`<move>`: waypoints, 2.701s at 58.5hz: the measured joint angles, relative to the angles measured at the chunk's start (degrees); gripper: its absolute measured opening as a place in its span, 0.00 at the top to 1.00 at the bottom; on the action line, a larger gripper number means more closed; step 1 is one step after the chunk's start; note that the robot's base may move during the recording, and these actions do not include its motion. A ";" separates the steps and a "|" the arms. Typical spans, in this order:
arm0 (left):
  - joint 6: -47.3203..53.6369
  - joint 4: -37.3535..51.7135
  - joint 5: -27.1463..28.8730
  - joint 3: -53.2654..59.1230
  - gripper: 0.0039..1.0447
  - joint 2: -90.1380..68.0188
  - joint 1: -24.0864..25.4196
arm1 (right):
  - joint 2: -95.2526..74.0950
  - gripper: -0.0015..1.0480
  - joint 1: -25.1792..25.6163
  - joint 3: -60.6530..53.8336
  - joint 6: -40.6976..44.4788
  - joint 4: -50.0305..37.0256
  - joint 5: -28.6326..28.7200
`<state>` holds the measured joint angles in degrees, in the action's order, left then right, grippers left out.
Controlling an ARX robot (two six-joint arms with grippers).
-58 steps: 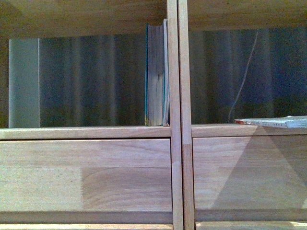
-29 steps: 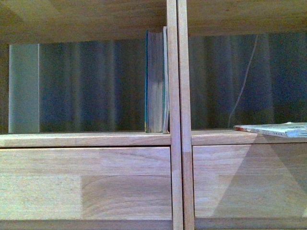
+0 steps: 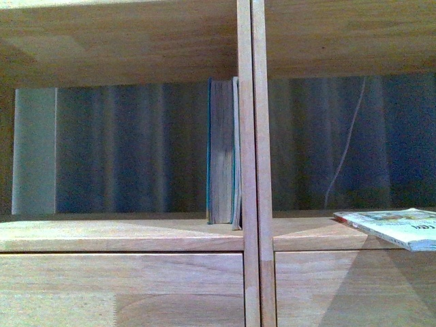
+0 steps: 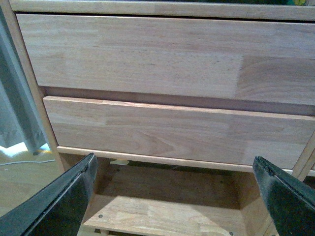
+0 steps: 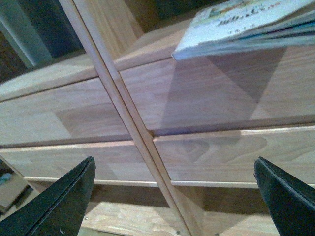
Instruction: Organize books on shelf
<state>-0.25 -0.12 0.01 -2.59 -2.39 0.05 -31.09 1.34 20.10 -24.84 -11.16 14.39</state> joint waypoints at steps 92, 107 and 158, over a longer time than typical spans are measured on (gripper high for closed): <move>0.00 0.00 -0.02 0.00 0.07 0.00 0.00 | -44.81 0.93 0.98 21.40 -39.63 -24.22 -6.23; 2.19 -4.20 -18.69 -2.03 0.07 -4.20 5.90 | -38.71 0.93 -1.51 13.40 -38.84 -36.72 0.15; -19.12 35.26 -56.57 -20.65 0.07 -57.40 10.47 | -23.19 0.93 -18.64 -2.21 -28.24 -44.02 7.45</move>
<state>-19.38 35.14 -56.55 -23.24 -59.79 10.52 -54.28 -17.30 17.89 -53.08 -55.18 21.85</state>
